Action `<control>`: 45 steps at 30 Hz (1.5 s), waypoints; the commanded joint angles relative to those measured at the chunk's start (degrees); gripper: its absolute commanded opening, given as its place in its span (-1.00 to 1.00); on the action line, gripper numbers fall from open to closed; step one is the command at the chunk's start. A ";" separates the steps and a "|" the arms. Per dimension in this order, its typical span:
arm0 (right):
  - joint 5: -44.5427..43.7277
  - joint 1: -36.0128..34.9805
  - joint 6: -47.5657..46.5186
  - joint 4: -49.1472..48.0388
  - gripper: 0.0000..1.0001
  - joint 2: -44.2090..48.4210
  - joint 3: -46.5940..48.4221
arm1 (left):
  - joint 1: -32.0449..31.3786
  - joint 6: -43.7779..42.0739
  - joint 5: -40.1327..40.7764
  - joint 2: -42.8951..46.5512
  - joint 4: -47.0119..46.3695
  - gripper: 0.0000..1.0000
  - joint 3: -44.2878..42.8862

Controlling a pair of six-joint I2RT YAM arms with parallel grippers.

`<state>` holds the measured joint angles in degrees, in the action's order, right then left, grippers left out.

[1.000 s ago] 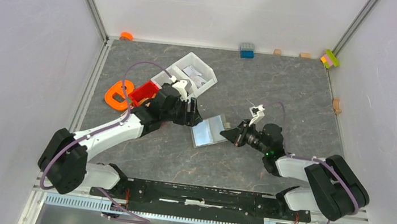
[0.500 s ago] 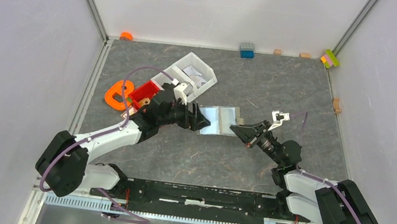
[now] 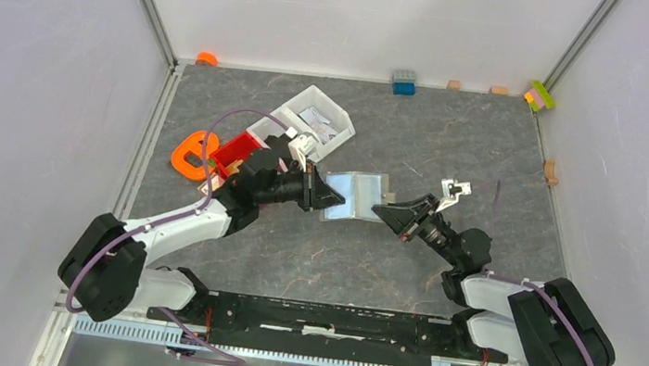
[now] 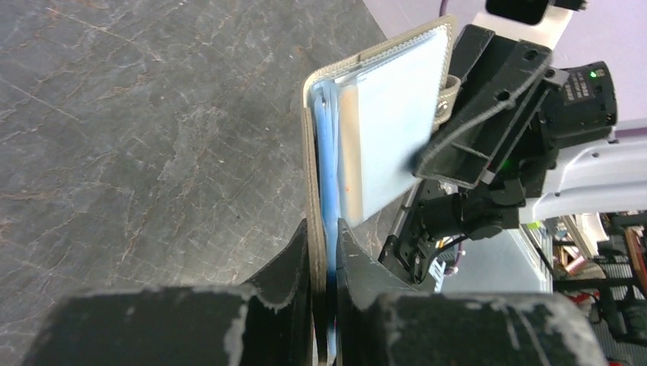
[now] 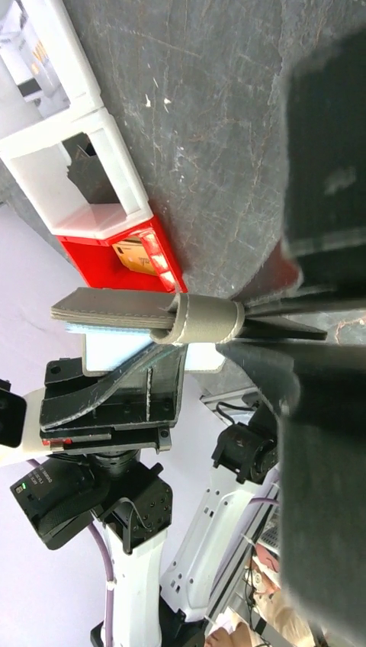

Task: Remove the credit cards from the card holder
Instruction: Remove the credit card from the card holder.

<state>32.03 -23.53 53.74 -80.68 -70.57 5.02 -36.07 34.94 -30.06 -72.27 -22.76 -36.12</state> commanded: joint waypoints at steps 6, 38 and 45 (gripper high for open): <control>-4.02 -2.57 -11.28 10.91 0.13 7.05 1.72 | 0.21 -1.41 5.25 4.69 0.40 -0.95 0.99; -10.61 -11.06 -24.03 25.34 -0.45 7.42 7.67 | -0.75 -0.19 -3.85 0.14 -3.47 -0.75 -0.95; -11.00 -13.34 -26.22 26.64 -0.80 7.64 8.77 | -0.93 -1.24 -1.58 1.41 -2.10 -0.11 -0.61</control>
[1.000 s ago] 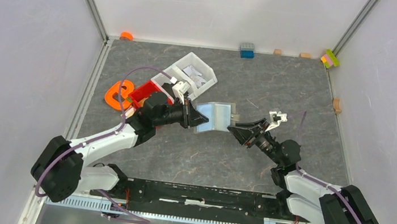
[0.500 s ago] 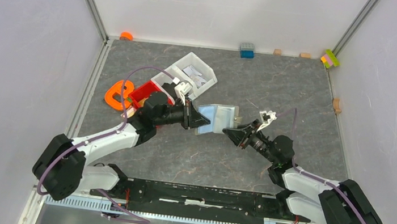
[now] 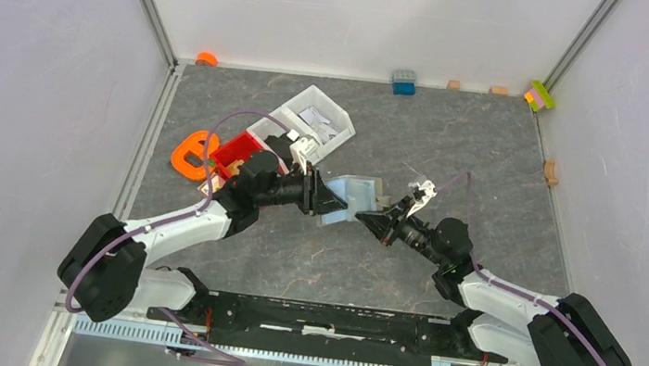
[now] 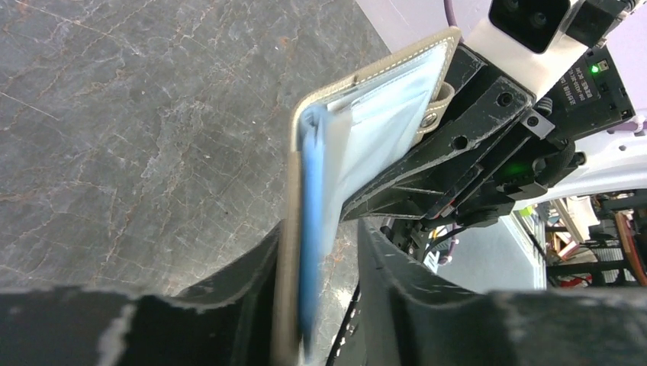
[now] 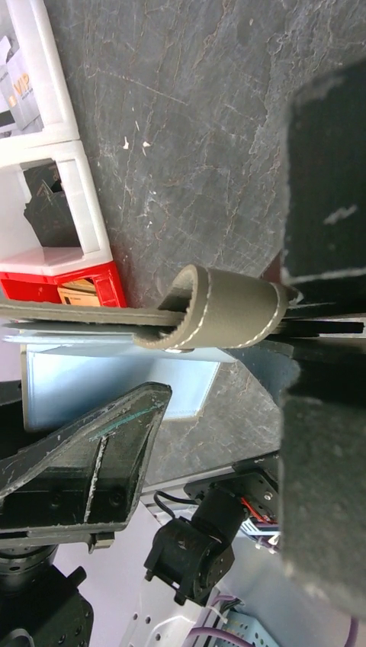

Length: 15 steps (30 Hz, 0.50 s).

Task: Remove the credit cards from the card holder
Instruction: Remove the credit card from the card holder.

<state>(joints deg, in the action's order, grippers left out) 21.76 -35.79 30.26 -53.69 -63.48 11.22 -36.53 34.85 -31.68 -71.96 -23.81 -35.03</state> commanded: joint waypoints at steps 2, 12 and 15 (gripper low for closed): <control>-0.18 -1.75 -2.77 -1.08 -0.85 0.00 2.73 | -0.64 -1.28 0.02 1.12 -1.06 0.06 -1.66; 3.29 -4.59 -3.69 -4.76 -0.79 -1.52 3.69 | -0.86 -2.08 2.14 1.01 1.24 -0.56 -2.34; 2.02 -4.63 -4.01 -4.10 -0.33 -0.36 3.15 | -0.82 -3.42 5.00 1.61 4.69 -0.82 -3.00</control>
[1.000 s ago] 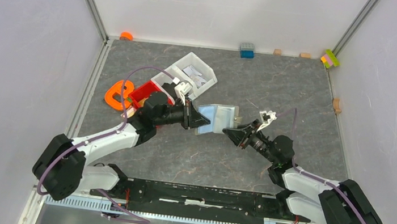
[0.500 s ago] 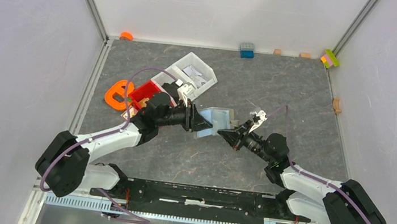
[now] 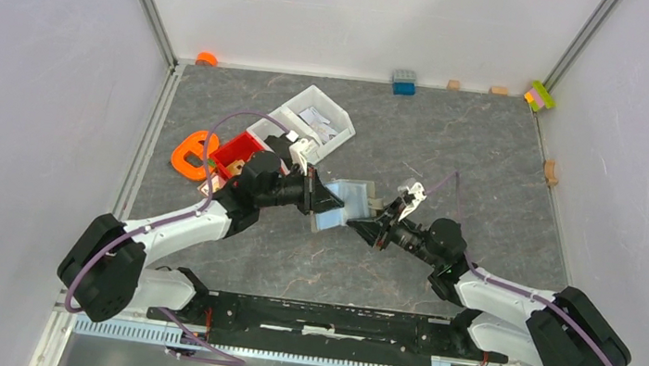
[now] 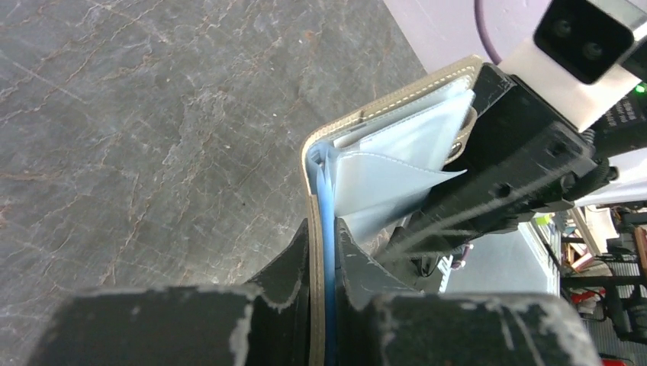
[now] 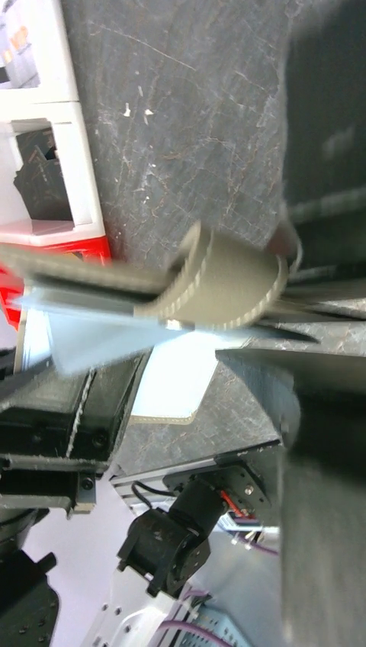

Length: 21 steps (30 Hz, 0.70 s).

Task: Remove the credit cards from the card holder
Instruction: Remove the credit card from the card holder.

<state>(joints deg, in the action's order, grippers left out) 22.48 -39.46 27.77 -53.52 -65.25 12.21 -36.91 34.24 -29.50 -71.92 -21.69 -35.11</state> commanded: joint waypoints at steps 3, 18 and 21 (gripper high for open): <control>-1.01 -0.95 -1.76 -4.28 0.02 3.38 0.93 | -0.28 -3.19 5.18 2.23 3.92 -0.91 -2.71; -13.38 -0.96 -4.42 3.89 -0.64 10.13 -0.60 | -0.01 -2.73 4.21 3.16 2.81 -0.92 -2.23; -10.93 -0.99 -4.35 3.25 -0.82 8.27 0.12 | -0.04 -2.67 3.33 3.05 2.27 -0.89 -2.11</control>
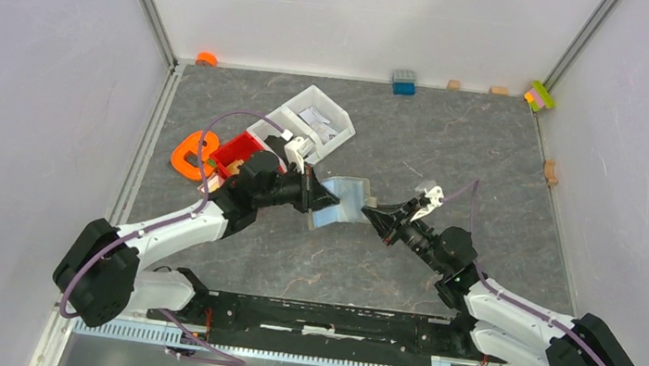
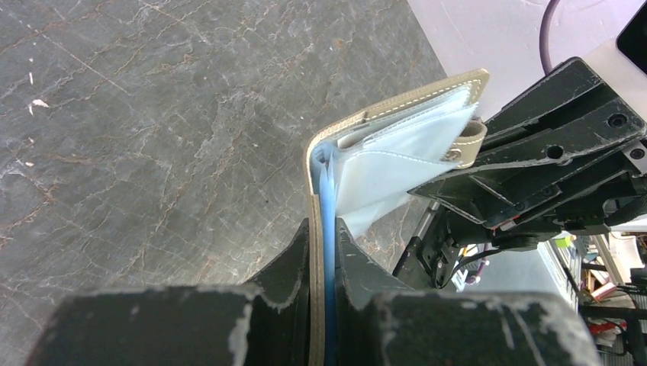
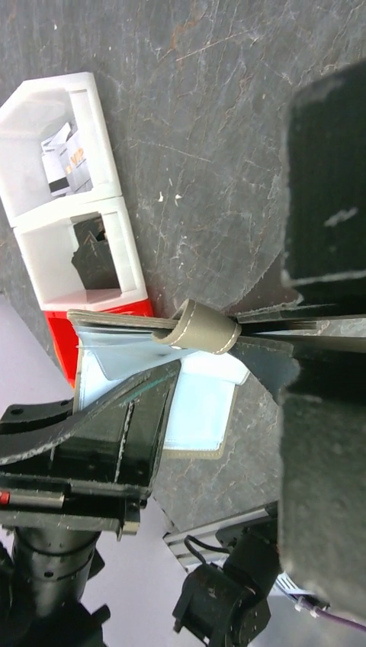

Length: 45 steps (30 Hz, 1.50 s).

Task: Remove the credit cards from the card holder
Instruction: Remove the credit card from the card holder.

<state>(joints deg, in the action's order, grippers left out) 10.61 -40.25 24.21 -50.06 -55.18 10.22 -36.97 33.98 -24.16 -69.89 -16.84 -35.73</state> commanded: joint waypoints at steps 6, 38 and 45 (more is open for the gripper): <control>7.97 -0.15 -0.02 -1.84 -0.94 -6.96 4.96 | 0.06 -1.72 -4.66 0.71 -4.82 -0.18 -1.18; 13.59 -1.41 4.44 -13.22 -0.98 -10.25 3.31 | -1.70 -2.06 -7.64 -0.41 -6.68 0.18 -1.74; 11.30 -1.36 3.40 -11.92 -0.66 -8.24 2.39 | -1.70 -2.84 -4.06 0.48 -4.13 -0.44 -1.85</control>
<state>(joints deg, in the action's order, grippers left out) 20.51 -40.62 27.59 -58.08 -65.19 12.49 -38.13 33.43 -29.06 -70.85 -19.16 -35.79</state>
